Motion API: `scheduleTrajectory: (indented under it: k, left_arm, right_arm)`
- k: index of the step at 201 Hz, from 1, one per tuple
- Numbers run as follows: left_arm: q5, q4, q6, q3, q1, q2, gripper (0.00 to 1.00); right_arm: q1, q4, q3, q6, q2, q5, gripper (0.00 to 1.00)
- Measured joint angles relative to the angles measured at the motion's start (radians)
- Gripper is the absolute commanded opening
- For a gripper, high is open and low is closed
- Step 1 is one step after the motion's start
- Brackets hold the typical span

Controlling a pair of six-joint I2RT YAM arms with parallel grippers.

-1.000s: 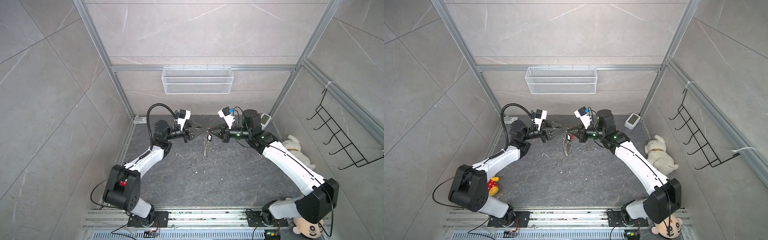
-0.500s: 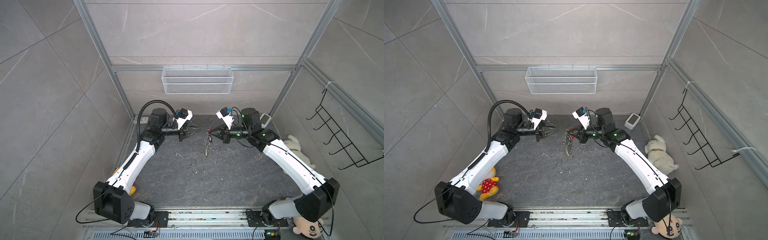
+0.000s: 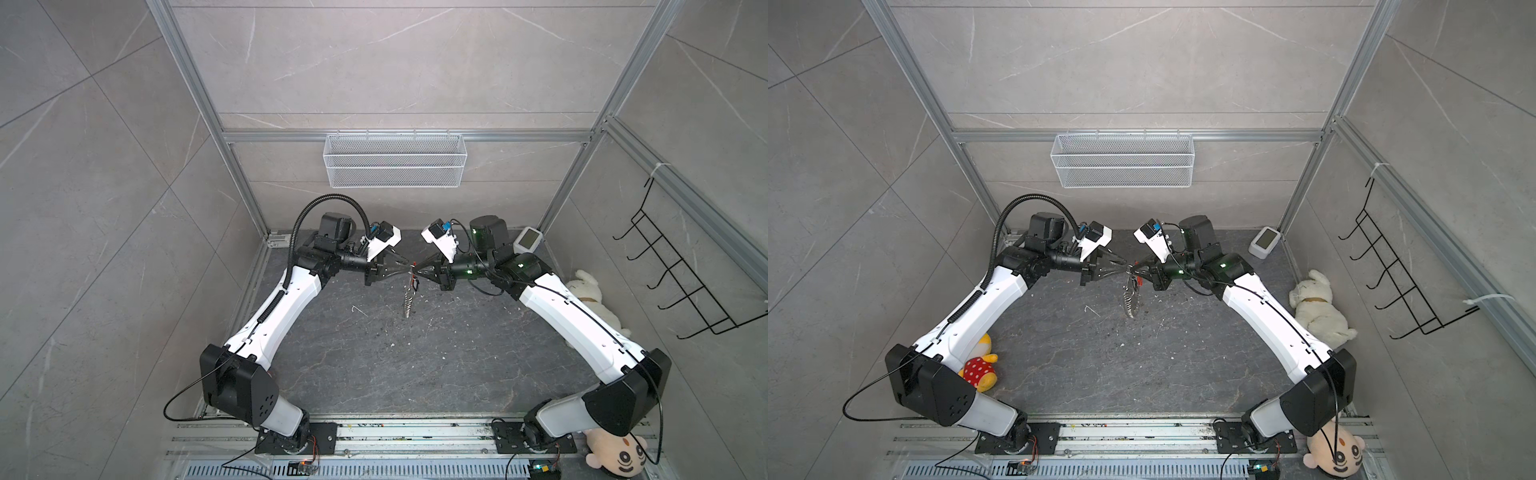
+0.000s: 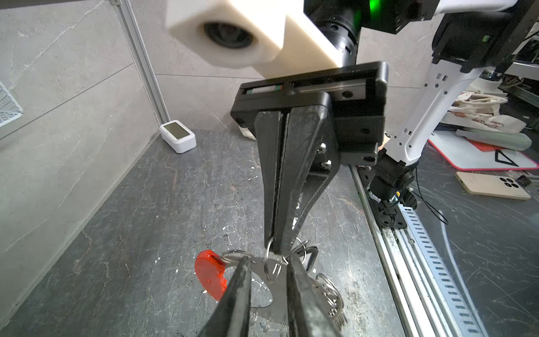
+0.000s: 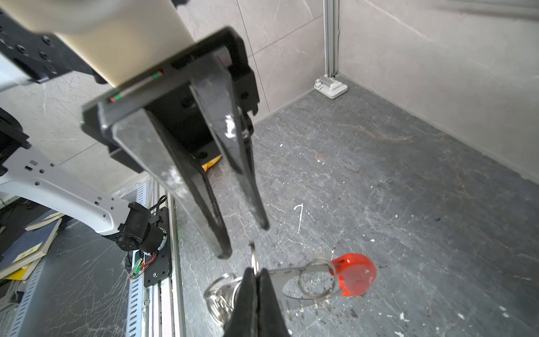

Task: Put the keys on the keyring

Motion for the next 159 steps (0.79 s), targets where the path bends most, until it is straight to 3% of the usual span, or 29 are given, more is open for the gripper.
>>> scheduleTrajectory:
  k: [70,89,103,159]
  left_arm:
    - [0.000,-0.046,0.023,0.012,-0.011,0.026,0.16]
    - [0.001,-0.056,0.026,0.023,-0.011,0.028,0.10]
    - [0.001,-0.059,0.027,0.029,-0.011,0.029,0.00]
    - [0.013,-0.074,0.030,0.037,-0.011,0.036,0.00]
  right_arm:
    - [0.009,-0.010,0.011,-0.011,0.006,0.008,0.00]
    - [0.010,-0.015,0.014,-0.012,0.006,0.008,0.00]
    - [0.014,-0.018,0.015,-0.015,0.006,0.008,0.00]
    - [0.019,-0.024,0.021,-0.019,0.005,0.028,0.00]
